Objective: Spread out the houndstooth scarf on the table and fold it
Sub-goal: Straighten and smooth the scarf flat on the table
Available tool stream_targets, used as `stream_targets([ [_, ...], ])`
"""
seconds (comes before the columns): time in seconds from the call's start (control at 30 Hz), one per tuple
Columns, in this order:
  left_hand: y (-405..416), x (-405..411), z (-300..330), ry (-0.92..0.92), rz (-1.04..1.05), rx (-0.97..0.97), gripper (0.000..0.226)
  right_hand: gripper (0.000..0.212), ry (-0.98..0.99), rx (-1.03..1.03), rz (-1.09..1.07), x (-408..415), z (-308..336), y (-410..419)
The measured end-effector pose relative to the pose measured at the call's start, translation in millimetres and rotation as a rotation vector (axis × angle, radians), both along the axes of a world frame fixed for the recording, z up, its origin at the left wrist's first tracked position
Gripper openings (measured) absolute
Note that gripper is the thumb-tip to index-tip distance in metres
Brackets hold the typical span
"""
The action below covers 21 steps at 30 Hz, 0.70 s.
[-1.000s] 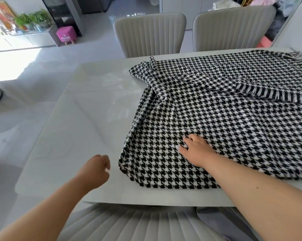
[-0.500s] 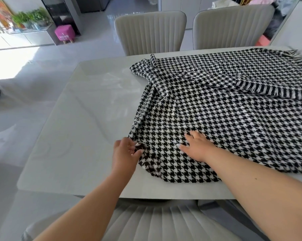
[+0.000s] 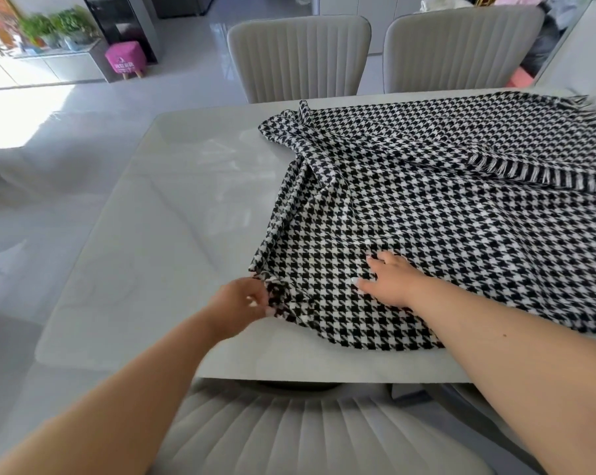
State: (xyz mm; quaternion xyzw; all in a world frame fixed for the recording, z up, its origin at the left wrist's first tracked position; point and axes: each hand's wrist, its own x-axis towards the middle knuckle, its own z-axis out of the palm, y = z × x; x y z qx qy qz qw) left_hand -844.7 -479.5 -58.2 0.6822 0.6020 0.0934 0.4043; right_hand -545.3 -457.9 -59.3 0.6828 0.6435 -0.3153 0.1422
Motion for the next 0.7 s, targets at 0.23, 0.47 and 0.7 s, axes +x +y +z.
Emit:
stream_targets([
  [0.23, -12.8, -44.2, 14.8, 0.308, -0.063, -0.101, 0.02, 0.078, -0.01, -0.018, -0.013, -1.7, 2.9, 2.0],
  [0.47, -20.2, 32.8, -7.8, 0.615, -0.312, 0.245, 0.042, 0.078, -0.042, -0.003, -0.007, -4.9, 1.8, 0.4],
  [0.7, -11.1, -14.3, 2.5, 0.365, -0.255, 0.055, 0.026, 0.077, -0.037, -0.01, 0.004, -2.5, 2.2, -0.5],
])
